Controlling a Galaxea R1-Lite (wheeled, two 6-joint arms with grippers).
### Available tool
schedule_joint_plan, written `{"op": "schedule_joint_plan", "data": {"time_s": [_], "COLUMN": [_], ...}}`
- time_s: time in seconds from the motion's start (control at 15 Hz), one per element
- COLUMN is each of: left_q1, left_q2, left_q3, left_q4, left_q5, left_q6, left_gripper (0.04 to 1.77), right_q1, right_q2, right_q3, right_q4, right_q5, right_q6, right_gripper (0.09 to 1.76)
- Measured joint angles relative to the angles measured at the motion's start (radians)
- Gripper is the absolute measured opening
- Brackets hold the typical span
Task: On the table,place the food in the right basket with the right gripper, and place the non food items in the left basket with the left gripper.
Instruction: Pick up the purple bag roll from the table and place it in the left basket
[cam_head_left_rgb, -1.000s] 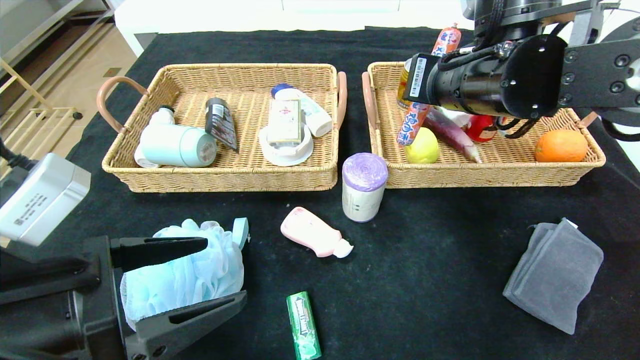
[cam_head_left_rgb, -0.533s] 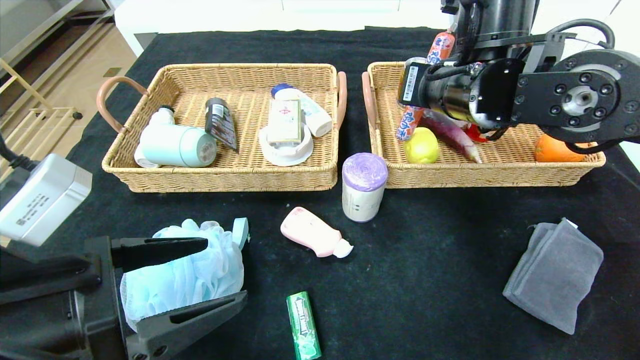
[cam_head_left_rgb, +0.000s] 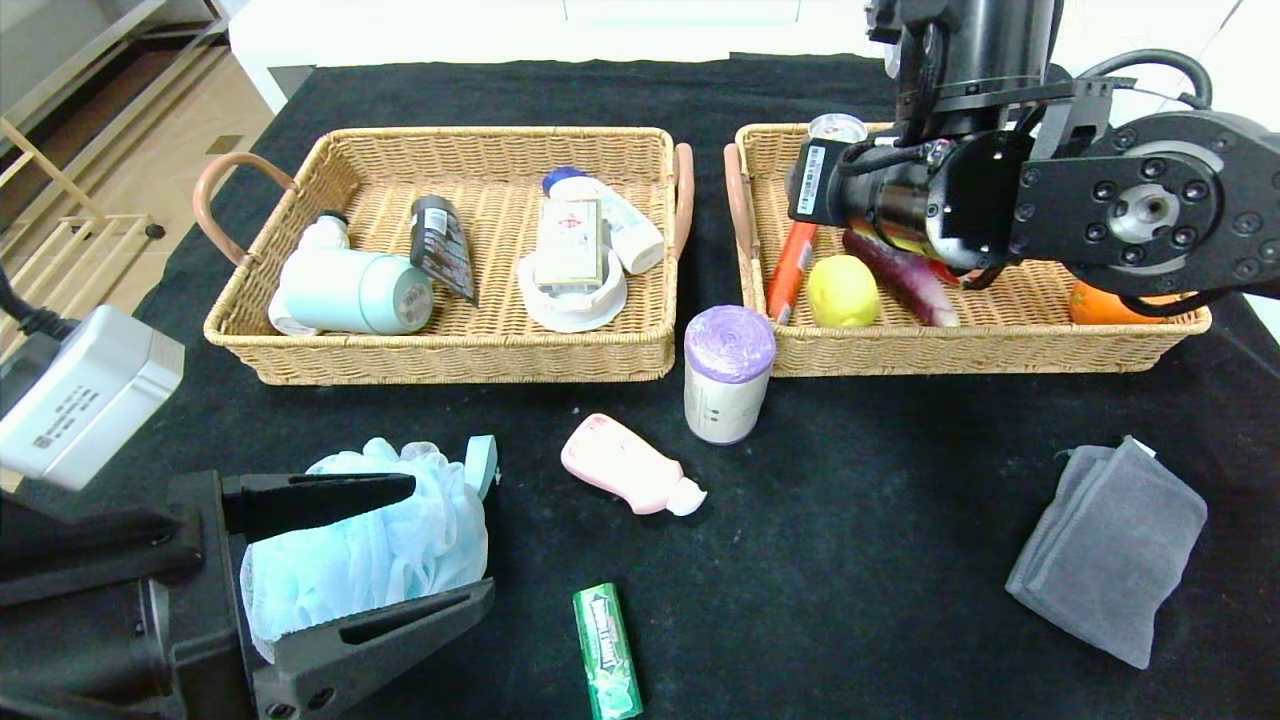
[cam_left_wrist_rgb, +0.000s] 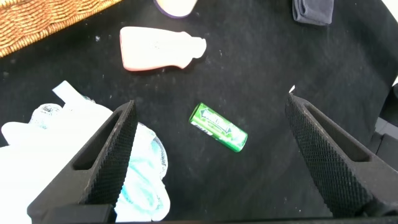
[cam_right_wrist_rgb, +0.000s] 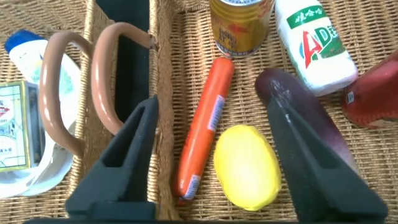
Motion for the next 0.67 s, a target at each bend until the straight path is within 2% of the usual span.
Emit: {"op": "schedule_joint_plan", "data": {"time_s": [0.2, 0.67], "left_q1": [0.001, 0.016], "left_q2": [0.000, -0.006], "left_q3": [0.000, -0.004], "left_q4": [0.000, 0.002], "left_q5": [0.000, 0.000], "left_q6": [0.000, 0.013], "left_gripper": [1.72, 1.72], "right_q1": [0.007, 0.070], "right_q2": [-0.024, -0.201], "right_q3": [0.038, 0.281], "right_q4": [0.003, 0.010], "right_q5": [-0.009, 0.019], "right_q6": [0.001, 0.001], "right_gripper": [1.43, 1.60]}}
